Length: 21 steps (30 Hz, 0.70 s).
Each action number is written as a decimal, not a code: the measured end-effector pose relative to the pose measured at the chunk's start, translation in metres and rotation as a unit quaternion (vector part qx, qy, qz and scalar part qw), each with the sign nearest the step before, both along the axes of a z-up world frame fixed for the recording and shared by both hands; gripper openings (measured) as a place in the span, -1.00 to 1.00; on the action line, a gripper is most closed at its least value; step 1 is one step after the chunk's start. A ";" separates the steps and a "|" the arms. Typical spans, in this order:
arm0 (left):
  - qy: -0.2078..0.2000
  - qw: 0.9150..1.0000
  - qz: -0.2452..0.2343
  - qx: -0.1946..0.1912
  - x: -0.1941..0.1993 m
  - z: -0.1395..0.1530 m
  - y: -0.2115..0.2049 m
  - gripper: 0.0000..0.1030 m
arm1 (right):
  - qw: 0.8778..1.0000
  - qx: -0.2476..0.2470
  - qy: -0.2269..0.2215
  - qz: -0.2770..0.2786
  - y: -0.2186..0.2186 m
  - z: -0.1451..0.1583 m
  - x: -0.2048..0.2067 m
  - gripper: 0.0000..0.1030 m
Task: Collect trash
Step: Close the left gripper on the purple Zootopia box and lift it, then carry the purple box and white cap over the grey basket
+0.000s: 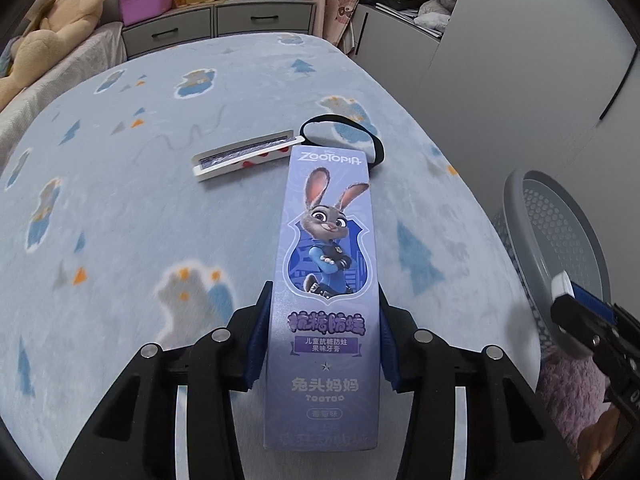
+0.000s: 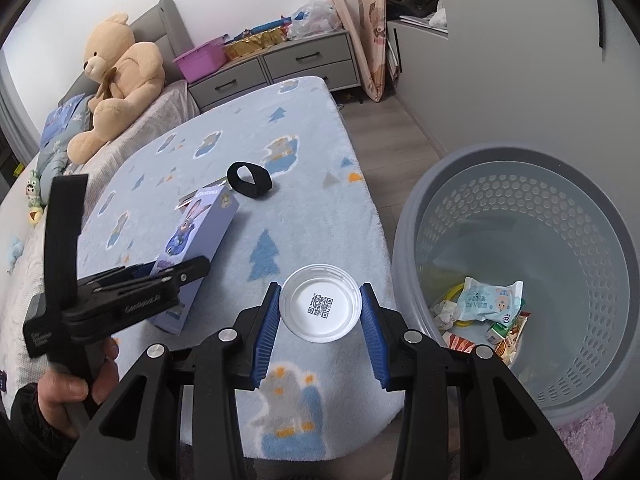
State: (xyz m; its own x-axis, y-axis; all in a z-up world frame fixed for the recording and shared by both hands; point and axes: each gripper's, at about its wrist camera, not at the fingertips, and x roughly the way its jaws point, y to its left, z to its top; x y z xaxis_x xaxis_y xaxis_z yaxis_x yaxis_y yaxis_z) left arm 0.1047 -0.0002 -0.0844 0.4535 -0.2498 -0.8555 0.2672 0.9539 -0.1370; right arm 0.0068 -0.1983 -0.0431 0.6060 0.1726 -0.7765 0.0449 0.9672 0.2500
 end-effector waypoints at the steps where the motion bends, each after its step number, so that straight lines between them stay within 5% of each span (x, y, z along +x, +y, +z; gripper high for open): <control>1: -0.005 1.000 0.001 0.002 -0.007 0.003 0.001 -0.14 | 1.000 0.000 0.000 0.001 0.001 0.000 -0.002 -0.24; 13: -0.073 0.997 -0.009 0.006 -0.078 0.047 -0.009 -0.13 | 1.000 -0.005 -0.018 -0.006 -0.003 0.016 -0.037 -0.24; 21: -0.098 0.994 -0.054 -0.005 -0.096 0.066 -0.065 -0.13 | 0.998 -0.014 -0.031 -0.044 -0.049 0.026 -0.059 -0.24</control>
